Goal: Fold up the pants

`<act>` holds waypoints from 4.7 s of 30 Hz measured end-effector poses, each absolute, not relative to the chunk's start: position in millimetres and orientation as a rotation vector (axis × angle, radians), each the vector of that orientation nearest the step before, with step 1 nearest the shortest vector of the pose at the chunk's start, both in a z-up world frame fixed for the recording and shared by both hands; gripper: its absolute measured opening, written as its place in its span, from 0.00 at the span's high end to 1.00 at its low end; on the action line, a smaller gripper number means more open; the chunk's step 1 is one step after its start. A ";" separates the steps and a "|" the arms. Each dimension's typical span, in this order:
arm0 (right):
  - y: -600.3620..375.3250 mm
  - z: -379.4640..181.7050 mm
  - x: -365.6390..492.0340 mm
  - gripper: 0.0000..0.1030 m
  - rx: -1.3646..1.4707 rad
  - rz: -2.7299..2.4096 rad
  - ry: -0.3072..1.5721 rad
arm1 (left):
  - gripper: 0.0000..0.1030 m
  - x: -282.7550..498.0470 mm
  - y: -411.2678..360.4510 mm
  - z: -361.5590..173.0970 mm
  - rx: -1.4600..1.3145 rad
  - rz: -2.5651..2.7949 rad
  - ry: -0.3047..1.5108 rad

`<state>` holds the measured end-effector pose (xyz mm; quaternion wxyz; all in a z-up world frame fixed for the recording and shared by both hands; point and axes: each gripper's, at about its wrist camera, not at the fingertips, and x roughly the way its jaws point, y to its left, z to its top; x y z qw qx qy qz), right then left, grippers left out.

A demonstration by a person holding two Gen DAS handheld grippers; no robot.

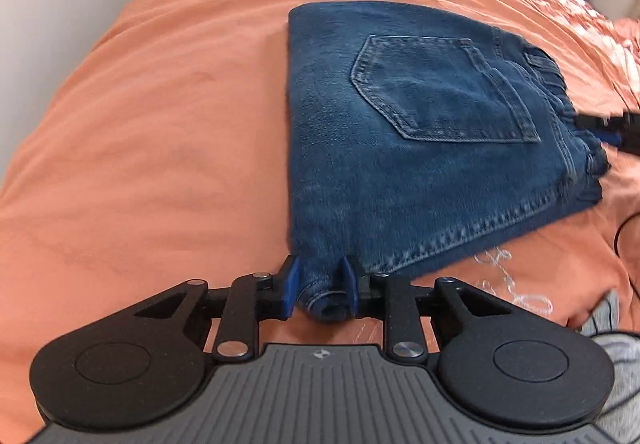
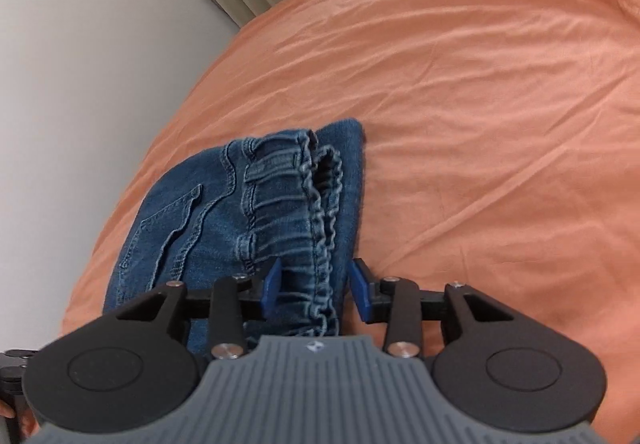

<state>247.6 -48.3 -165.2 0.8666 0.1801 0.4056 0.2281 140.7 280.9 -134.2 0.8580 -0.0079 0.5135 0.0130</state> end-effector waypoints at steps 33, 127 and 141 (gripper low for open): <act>17.9 -88.5 279.6 0.73 0.144 0.528 0.765 | 0.60 172.9 299.7 -32.6 -0.050 0.094 0.823; -39.0 -60.7 -4.2 0.21 0.124 0.387 0.570 | 0.00 16.9 106.3 -57.5 0.003 0.334 0.633; -41.0 -59.1 -5.7 0.21 0.124 0.383 0.572 | 0.00 15.9 101.4 -52.7 0.006 0.323 0.625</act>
